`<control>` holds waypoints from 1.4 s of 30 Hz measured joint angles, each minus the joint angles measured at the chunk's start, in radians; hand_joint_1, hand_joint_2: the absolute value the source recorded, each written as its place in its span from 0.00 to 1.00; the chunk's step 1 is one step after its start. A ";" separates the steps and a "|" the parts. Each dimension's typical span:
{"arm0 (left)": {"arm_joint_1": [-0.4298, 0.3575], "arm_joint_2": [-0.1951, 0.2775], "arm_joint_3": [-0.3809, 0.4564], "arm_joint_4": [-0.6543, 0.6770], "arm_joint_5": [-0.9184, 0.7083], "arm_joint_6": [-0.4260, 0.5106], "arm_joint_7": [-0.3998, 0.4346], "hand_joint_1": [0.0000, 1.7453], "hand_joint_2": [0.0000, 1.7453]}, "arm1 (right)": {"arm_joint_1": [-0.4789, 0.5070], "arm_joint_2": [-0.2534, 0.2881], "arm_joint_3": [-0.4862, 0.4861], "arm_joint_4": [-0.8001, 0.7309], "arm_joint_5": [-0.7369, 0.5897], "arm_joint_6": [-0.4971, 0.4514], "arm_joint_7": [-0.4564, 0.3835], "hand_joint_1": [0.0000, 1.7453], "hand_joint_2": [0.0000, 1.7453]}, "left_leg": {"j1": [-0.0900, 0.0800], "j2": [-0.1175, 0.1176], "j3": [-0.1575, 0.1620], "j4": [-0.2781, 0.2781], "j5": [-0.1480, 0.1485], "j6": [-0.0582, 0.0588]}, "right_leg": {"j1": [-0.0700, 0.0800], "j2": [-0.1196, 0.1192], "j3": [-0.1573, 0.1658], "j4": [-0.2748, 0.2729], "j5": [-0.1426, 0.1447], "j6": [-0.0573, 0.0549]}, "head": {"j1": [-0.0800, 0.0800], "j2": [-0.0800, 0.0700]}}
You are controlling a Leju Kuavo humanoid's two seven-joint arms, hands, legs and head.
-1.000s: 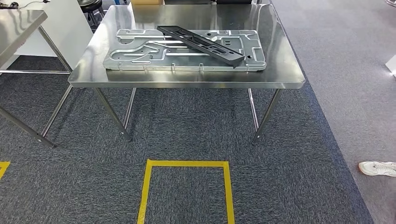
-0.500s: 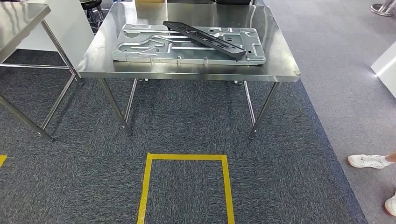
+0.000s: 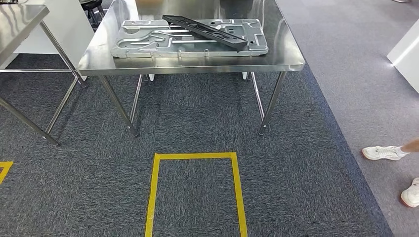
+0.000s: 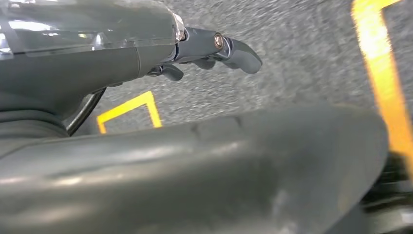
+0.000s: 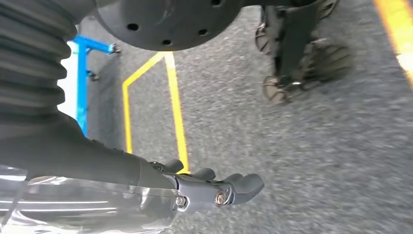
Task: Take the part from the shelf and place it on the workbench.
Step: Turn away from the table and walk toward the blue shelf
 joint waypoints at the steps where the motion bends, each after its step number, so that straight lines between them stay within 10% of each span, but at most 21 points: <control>1: 0.001 0.000 -0.001 0.000 -0.004 0.002 0.002 0.00 0.00 | 0.001 0.001 0.003 0.000 0.001 0.002 -0.001 0.00 0.25 | 0.003 0.000 -0.007 0.053 -0.020 -0.003 | 0.000 0.000 -0.018 0.004 0.011 0.001 | 0.000 0.000; 2: 0.002 0.000 -0.003 0.000 -0.007 0.003 0.002 0.00 0.00 | 0.001 0.001 0.005 0.001 0.001 0.005 -0.004 0.00 0.00 | 0.005 0.000 -0.001 0.081 -0.015 -0.006 | 0.000 0.000 -0.037 0.008 0.022 0.003 | 0.000 0.000; 5: 0.002 0.001 -0.010 0.000 -0.012 0.005 0.000 0.00 0.00 | 0.001 0.004 0.009 0.002 0.000 0.010 -0.020 0.00 0.00 | 0.012 -0.001 0.114 -0.027 0.060 -0.010 | -0.003 0.001 -0.093 0.029 0.052 0.014 | 0.000 0.000; 7: -0.001 0.001 -0.014 0.000 -0.011 0.006 -0.001 0.00 0.00 | 0.000 0.006 0.011 0.003 0.000 0.013 -0.030 0.00 0.00 | 0.010 -0.005 0.212 -0.173 0.049 -0.003 | -0.002 0.002 -0.116 0.042 0.068 0.025 | 0.000 0.000; 9: -0.001 0.001 -0.016 0.000 -0.011 0.007 -0.002 0.00 0.00 | 0.000 0.006 0.012 0.003 0.000 0.016 -0.040 0.00 0.00 | 0.005 -0.009 0.243 -0.235 0.032 0.010 | -0.001 0.003 -0.123 0.044 0.088 0.038 | 0.000 0.000; 11: 0.001 0.001 -0.017 0.000 -0.011 0.008 -0.006 0.00 0.50 | 0.002 0.006 0.013 0.003 0.000 0.020 -0.049 0.00 0.00 | 0.006 -0.006 0.227 -0.235 0.047 0.027 | -0.005 0.005 -0.129 0.045 0.092 0.051 | 0.000 0.000; 13: 0.001 0.000 -0.019 0.000 -0.010 0.008 -0.017 0.00 1.00 | 0.003 0.006 0.013 0.003 0.000 0.022 -0.060 0.00 0.00 | 0.008 -0.001 0.205 -0.237 0.068 0.042 | -0.009 0.007 -0.149 0.095 0.027 0.060 | 0.000 0.000; 15: 0.000 0.000 -0.021 0.000 -0.010 0.006 -0.028 0.00 1.00 | 0.004 0.006 0.014 0.003 0.000 0.024 -0.073 0.00 0.00 | 0.005 0.002 0.178 -0.236 0.089 0.048 | -0.010 0.007 -0.182 0.218 -0.073 0.067 | 0.000 0.000; 17: 0.001 0.000 -0.022 0.000 -0.009 0.005 -0.024 0.00 1.00 | 0.005 0.006 0.014 0.003 0.004 0.029 -0.089 0.00 0.50 | 0.001 0.005 0.150 -0.235 0.110 0.048 | -0.009 0.007 -0.198 0.325 -0.099 0.069 | 0.000 0.000; 19: 0.002 0.000 -0.022 0.000 -0.006 0.006 -0.012 0.00 1.00 | 0.005 0.006 0.017 0.003 0.012 0.039 -0.106 0.00 1.00 | -0.003 0.007 0.128 -0.233 0.128 0.047 | -0.008 0.007 -0.148 0.303 -0.052 0.062 | 0.000 0.000; 22: 0.003 0.001 -0.029 -0.001 0.004 0.010 -0.002 0.00 1.00 | 0.007 0.003 0.035 0.003 0.018 0.047 -0.128 0.00 1.00 | -0.010 0.008 0.111 -0.230 0.147 0.040 | 0.002 0.004 0.020 0.077 -0.032 0.036 | 0.000 0.000; 24: 0.004 0.003 -0.045 -0.002 0.022 0.011 -0.001 0.00 1.00 | 0.012 -0.001 0.062 0.003 0.010 0.051 -0.134 0.00 1.00 | -0.012 0.009 0.105 -0.227 0.156 0.031 | 0.008 0.002 0.064 0.000 -0.049 0.025 | 0.000 0.000; 27: 0.011 0.010 -0.083 -0.008 0.082 0.007 -0.001 0.00 1.00 | 0.025 -0.005 0.116 0.002 -0.029 0.059 -0.136 0.00 1.00 | -0.010 0.007 0.092 -0.203 0.143 0.014 | 0.003 -0.001 0.060 -0.015 -0.038 0.008 | 0.000 0.000; 29: 0.022 0.018 -0.113 -0.010 0.134 0.000 -0.001 0.00 1.00 | 0.033 -0.009 0.153 -0.002 -0.063 0.062 -0.134 0.00 1.00 | -0.004 0.002 0.053 -0.107 0.075 0.003 | 0.001 -0.004 0.050 -0.018 -0.028 -0.002 | 0.000 0.000; 30: 0.030 0.021 -0.127 -0.010 0.160 -0.003 -0.001 0.00 1.00 | 0.037 -0.011 0.172 -0.006 -0.080 0.063 -0.133 0.00 0.75 | -0.001 0.001 0.025 -0.035 0.034 -0.002 | 0.001 -0.004 0.043 -0.016 -0.025 -0.005 | 0.000 0.000; 32: 0.047 0.028 -0.157 -0.010 0.209 -0.009 -0.001 0.00 0.50 | 0.042 -0.016 0.209 -0.017 -0.112 0.069 -0.129 0.00 0.25 | 0.004 0.001 -0.010 0.070 -0.009 -0.010 | 0.002 -0.004 0.030 -0.011 -0.019 -0.006 | 0.000 0.000; 33: 0.056 0.031 -0.172 -0.010 0.233 -0.012 -0.002 0.00 0.25 | 0.043 -0.018 0.229 -0.025 -0.128 0.072 -0.127 0.00 0.00 | 0.006 0.001 -0.001 0.070 0.000 -0.012 | 0.002 -0.004 0.024 -0.005 -0.018 -0.005 | 0.000 0.000; 34: 0.064 0.033 -0.188 -0.010 0.257 -0.015 -0.002 0.00 0.00 | 0.042 -0.021 0.248 -0.033 -0.144 0.075 -0.125 0.00 0.00 | 0.008 0.001 0.028 0.029 0.025 -0.013 | 0.001 -0.004 0.019 0.000 -0.017 -0.003 | 0.000 0.000; 38: 0.096 0.046 -0.252 -0.010 0.348 -0.025 -0.001 0.00 0.00 | 0.041 -0.030 0.322 -0.067 -0.206 0.081 -0.119 0.00 0.00 | 0.009 0.000 0.163 -0.201 0.095 0.000 | 0.004 -0.002 0.004 0.023 -0.020 0.012 | 0.000 0.000; 42: 0.118 0.058 -0.316 -0.011 0.439 -0.036 -0.002 0.00 0.00 | 0.048 -0.043 0.394 -0.087 -0.267 0.092 -0.116 0.00 0.00 | 0.010 0.001 0.159 -0.220 0.099 0.024 | 0.004 -0.001 -0.006 0.042 -0.029 0.036 | 0.000 0.000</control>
